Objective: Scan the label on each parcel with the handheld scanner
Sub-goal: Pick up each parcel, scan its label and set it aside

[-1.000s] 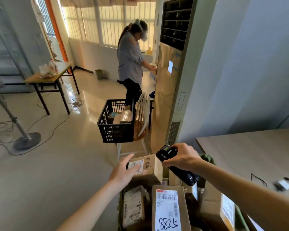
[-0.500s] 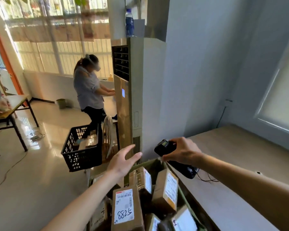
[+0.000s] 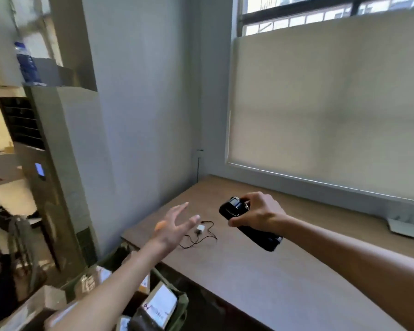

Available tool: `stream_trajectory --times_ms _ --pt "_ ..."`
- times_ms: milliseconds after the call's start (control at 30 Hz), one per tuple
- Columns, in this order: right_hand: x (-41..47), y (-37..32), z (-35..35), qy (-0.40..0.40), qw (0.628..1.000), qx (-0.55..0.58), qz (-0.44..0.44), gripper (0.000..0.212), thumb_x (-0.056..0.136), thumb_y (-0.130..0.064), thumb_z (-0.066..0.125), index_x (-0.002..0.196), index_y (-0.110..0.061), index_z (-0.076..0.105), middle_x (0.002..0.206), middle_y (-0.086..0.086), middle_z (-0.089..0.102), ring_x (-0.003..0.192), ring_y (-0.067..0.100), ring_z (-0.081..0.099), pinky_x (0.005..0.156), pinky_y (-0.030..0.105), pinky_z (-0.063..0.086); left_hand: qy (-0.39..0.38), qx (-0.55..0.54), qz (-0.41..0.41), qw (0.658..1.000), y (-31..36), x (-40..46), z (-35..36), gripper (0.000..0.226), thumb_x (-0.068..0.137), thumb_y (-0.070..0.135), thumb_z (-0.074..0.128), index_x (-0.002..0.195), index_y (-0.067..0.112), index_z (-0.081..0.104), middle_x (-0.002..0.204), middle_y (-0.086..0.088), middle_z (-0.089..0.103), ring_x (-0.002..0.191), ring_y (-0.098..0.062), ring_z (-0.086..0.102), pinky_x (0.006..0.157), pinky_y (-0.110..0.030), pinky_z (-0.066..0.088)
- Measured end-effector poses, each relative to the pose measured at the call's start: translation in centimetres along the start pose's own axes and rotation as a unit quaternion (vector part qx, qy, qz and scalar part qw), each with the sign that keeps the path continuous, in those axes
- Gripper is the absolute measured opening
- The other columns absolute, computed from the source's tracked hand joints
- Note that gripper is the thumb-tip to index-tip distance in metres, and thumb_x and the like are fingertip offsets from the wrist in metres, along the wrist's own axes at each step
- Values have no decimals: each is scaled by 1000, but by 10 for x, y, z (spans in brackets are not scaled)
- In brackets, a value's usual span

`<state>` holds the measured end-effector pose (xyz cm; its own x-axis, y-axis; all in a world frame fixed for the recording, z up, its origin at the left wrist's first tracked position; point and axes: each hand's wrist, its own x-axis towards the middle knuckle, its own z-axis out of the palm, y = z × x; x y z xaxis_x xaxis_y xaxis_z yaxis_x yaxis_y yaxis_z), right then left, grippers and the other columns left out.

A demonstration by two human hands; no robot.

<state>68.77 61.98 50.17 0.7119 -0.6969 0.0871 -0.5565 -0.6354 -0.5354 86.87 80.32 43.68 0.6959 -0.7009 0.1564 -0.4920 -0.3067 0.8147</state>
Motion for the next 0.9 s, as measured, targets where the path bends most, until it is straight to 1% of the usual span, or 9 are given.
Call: stream_trajectory --times_ms 100,167,233,300,367,533,633,800,900 --pt "-40 59 -59 42 997 -9 61 50 54 -58 86 96 -35 73 89 -9 73 82 11 69 64 22 50 -70 -3 51 996 56 -1 60 69 87 60 65 149 37 44 159 4 36 143 -20 38 118 -40 30" --pt "-68 100 -98 68 992 -16 104 50 54 -56 86 98 -36 75 90 -10 75 86 14 71 73 25 57 -103 -10 87 991 96 -3 101 67 88 56 66 148 33 47 157 3 40 141 -18 42 113 -30 32" --pt "-98 140 -137 96 985 -22 142 46 56 -55 87 96 -35 75 88 -10 75 84 13 71 76 27 59 -130 -9 115 985 137 -6 140 66 89 53 67 147 29 48 155 2 44 139 -13 42 107 -25 34" --pt "-131 181 -174 127 976 -30 174 43 58 -56 87 93 -34 75 85 -11 75 81 12 71 69 26 58 -154 -3 143 978 178 -10 181 66 89 53 67 147 26 49 153 -1 47 140 -16 43 113 -31 35" --pt "-165 221 -207 155 965 -47 206 46 60 -58 87 97 -35 75 88 -11 75 81 11 70 67 24 56 -179 -4 166 970 216 -15 222 67 89 54 67 147 25 50 151 -2 50 138 -18 47 112 -32 36" --pt "-247 319 -276 195 932 -65 300 58 58 -57 88 111 -38 74 100 -8 76 91 16 70 76 28 58 -239 -34 197 950 297 -50 338 67 87 57 67 145 27 51 146 -1 55 133 -18 51 110 -32 38" --pt "-287 372 -308 216 914 -69 337 57 57 -55 88 110 -39 75 93 -10 73 88 15 67 75 27 56 -272 -46 211 938 334 -77 404 67 87 57 67 144 28 53 146 0 55 134 -16 50 112 -35 39" --pt "-332 452 -344 223 901 -75 364 58 54 -54 89 108 -37 77 101 -7 75 95 18 69 83 32 60 -299 -48 230 925 379 -118 496 66 88 57 66 145 26 52 147 0 53 135 -16 49 113 -35 38" --pt "-341 494 -353 213 902 -77 367 69 56 -55 89 121 -38 73 113 -7 75 104 19 68 88 32 59 -303 -49 233 923 396 -132 540 64 89 54 66 144 25 53 148 1 53 136 -16 48 114 -35 37"
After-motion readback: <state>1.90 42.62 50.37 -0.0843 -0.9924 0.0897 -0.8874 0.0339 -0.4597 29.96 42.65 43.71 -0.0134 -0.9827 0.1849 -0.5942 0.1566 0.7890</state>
